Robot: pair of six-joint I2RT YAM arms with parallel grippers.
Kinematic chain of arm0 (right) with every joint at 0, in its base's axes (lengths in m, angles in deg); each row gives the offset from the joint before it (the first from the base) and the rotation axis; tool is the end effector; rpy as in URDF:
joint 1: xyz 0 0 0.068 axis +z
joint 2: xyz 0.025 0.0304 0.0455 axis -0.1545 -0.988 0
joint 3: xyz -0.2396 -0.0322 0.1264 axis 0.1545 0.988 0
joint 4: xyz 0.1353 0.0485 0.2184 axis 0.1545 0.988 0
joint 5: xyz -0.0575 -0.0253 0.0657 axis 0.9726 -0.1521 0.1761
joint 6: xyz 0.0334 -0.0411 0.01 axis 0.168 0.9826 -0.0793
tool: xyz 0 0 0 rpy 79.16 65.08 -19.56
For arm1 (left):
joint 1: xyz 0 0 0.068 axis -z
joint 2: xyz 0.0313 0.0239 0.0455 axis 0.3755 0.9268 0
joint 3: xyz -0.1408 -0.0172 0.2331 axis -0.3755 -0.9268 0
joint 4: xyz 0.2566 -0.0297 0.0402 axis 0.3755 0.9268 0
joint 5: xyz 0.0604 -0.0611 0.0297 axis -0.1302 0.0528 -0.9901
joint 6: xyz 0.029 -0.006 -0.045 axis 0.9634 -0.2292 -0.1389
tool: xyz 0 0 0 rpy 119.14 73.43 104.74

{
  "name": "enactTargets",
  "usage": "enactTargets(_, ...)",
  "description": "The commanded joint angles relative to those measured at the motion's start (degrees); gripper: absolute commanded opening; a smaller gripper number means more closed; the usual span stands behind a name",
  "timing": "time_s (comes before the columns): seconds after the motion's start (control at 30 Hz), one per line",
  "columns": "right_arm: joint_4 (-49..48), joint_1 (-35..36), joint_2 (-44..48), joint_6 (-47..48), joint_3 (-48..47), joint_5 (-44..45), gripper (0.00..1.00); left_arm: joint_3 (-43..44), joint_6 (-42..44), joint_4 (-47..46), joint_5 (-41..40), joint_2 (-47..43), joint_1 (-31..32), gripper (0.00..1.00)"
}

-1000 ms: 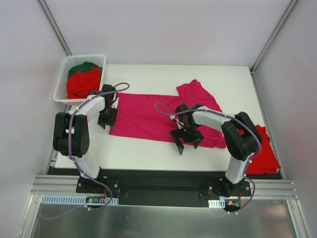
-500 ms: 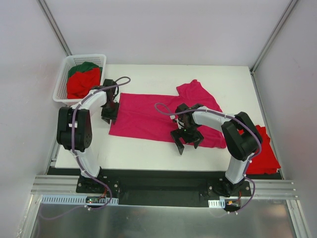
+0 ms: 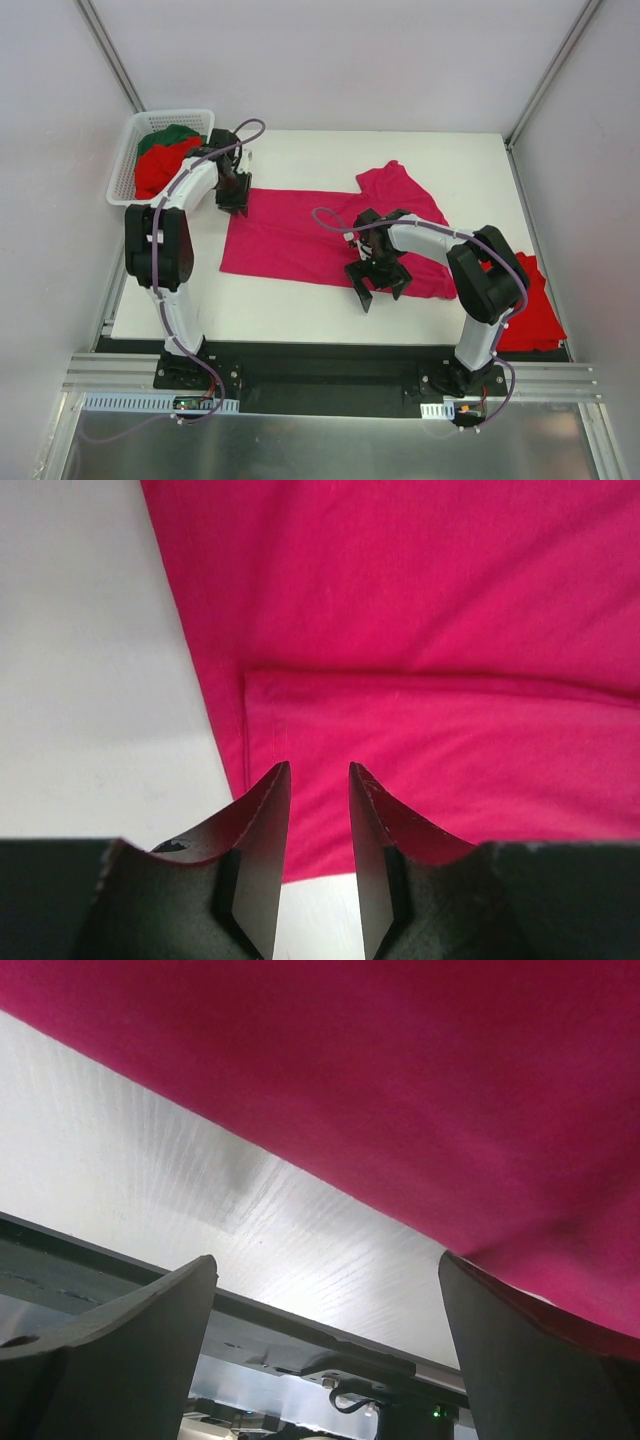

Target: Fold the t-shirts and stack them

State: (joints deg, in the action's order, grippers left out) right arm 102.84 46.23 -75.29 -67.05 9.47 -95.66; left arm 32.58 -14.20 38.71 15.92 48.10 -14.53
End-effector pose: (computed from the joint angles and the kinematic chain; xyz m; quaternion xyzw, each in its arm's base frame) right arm 0.2484 0.1975 0.1552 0.3904 -0.9160 -0.0922 0.0008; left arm 0.4080 -0.0585 0.2369 0.0717 0.9664 -0.0793 0.2337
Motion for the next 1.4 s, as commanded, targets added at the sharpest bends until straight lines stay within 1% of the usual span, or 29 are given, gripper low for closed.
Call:
enactTargets(0.0,2.3,0.3,1.7,-0.2,-1.5,0.7,0.96,3.6,-0.6,0.5,2.6,3.8,-0.2,0.29)
enactTargets(0.17,2.3,0.4,1.8,-0.3,-1.4,0.9,0.96,4.2,-0.2,0.6,2.4,6.4,-1.0,0.30)
enactTargets(0.23,2.4,0.2,1.5,-0.3,-1.5,0.9,0.96,4.0,-0.3,0.6,1.6,7.0,-1.6,0.37)
enactTargets(0.27,2.3,0.3,1.5,-0.3,-1.5,1.0,0.96,3.9,-0.4,0.6,1.4,7.1,-1.7,0.49)
enactTargets(0.3,2.4,0.3,1.2,-0.3,-1.5,1.0,0.96,3.9,-0.4,0.7,0.8,7.2,-2.2,0.56)
enactTargets(0.53,2.4,0.4,0.2,-0.2,-2.1,0.9,0.96,4.3,-0.8,0.6,2.0,7.3,-4.3,0.55)
enactTargets(0.6,2.3,0.3,-0.1,-0.2,-2.4,0.8,0.96,4.4,-0.8,0.6,2.2,7.8,-4.5,0.52)
enactTargets(0.63,2.5,0.4,-0.3,-0.1,-2.7,0.8,0.96,4.4,-0.8,0.6,2.8,7.9,-4.5,0.45)
enactTargets(0.67,2.5,0.3,-0.3,-0.1,-2.7,0.9,0.96,4.4,-0.8,0.6,3.1,8.1,-4.5,0.41)
enactTargets(0.73,2.6,0.3,-0.3,-0.1,-2.6,0.9,0.96,4.3,-0.9,0.6,3.7,8.3,-4.5,0.38)
enactTargets(1.0,2.3,0.3,-0.8,-0.2,-2.7,0.7,0.96,3.2,-0.9,0.6,3.7,7.7,-4.5,0.38)
enactTargets(1.37,2.3,0.3,-0.3,-0.1,-1.8,1.0,0.96,2.2,-1.2,0.5,4.2,9.4,-4.4,0.39)
